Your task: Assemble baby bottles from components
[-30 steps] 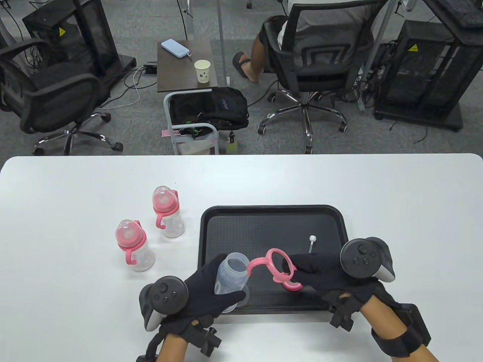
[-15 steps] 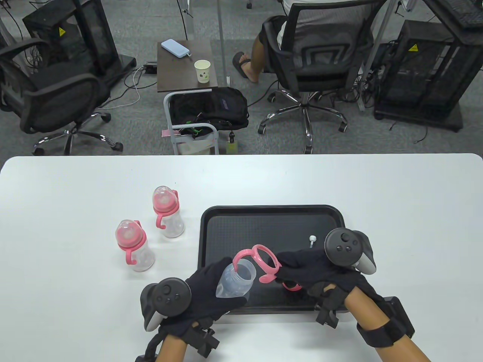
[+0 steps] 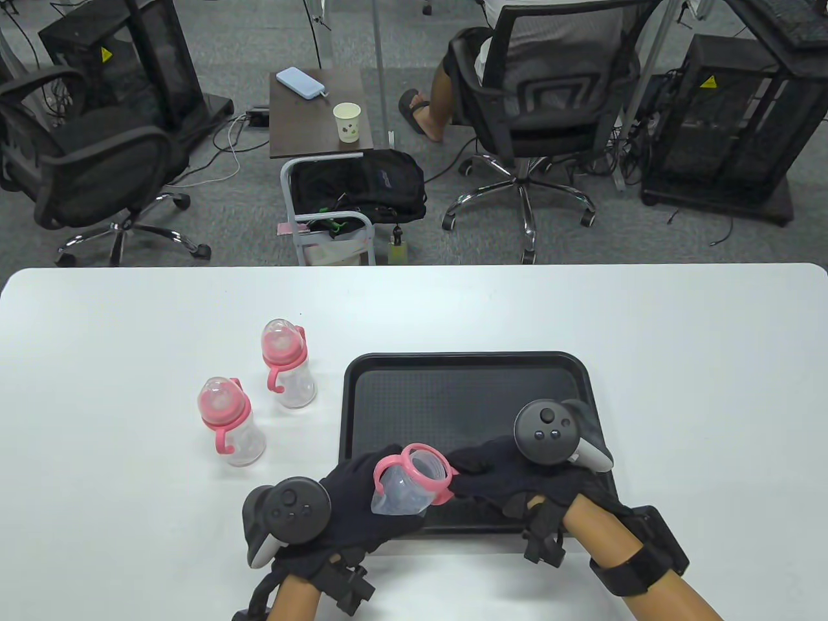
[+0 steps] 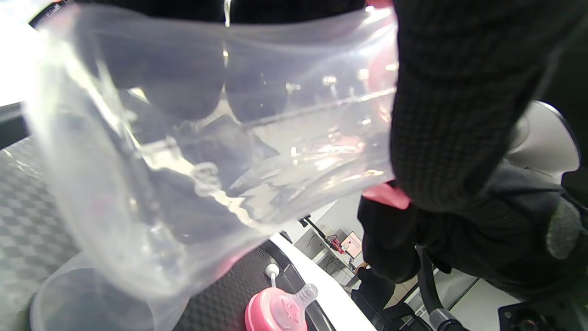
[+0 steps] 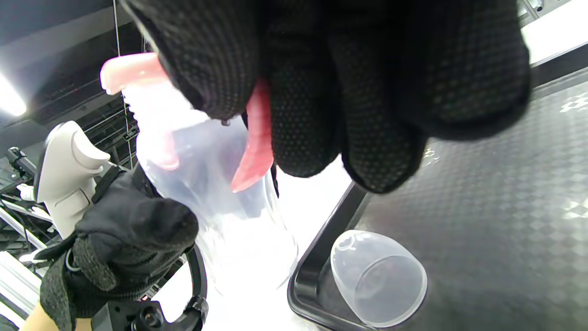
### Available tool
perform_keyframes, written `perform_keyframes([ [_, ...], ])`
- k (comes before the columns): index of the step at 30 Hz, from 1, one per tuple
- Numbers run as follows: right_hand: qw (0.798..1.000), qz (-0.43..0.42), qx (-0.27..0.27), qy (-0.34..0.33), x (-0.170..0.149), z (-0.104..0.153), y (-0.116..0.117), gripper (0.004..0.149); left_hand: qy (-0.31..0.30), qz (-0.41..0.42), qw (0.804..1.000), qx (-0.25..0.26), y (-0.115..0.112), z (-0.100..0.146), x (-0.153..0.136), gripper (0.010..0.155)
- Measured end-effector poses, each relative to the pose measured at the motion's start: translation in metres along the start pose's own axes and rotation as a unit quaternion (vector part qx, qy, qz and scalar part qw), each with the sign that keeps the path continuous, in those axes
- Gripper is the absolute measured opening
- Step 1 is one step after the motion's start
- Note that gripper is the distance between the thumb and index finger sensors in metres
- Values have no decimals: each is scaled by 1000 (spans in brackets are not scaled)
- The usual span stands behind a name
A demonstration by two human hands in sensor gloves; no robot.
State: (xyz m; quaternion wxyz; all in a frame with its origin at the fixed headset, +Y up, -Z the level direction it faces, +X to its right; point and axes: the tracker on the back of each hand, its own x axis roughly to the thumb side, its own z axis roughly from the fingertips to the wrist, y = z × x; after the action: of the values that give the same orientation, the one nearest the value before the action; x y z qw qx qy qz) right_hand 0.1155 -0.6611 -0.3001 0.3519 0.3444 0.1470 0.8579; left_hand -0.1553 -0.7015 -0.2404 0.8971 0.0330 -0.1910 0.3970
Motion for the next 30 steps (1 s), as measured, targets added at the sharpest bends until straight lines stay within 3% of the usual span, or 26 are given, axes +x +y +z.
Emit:
perform_keyframes([
  [10, 998, 66, 13, -4, 14, -7, 12, 49, 8, 65, 998, 8, 6, 0, -9, 104],
  [19, 993, 117, 30, 0, 19, -11, 18, 50, 12, 59, 998, -4, 4, -1, -13, 103],
  [22, 993, 116, 33, 7, 17, -8, 11, 68, 8, 76, 997, 9, 4, -1, -15, 103],
  [26, 991, 130, 0, 25, 7, 0, -7, 80, 18, 92, 995, 31, 10, 0, -21, 103],
  [30, 968, 228, 22, 103, -26, 5, -14, 92, 25, 101, 994, 36, 12, 1, -26, 103],
])
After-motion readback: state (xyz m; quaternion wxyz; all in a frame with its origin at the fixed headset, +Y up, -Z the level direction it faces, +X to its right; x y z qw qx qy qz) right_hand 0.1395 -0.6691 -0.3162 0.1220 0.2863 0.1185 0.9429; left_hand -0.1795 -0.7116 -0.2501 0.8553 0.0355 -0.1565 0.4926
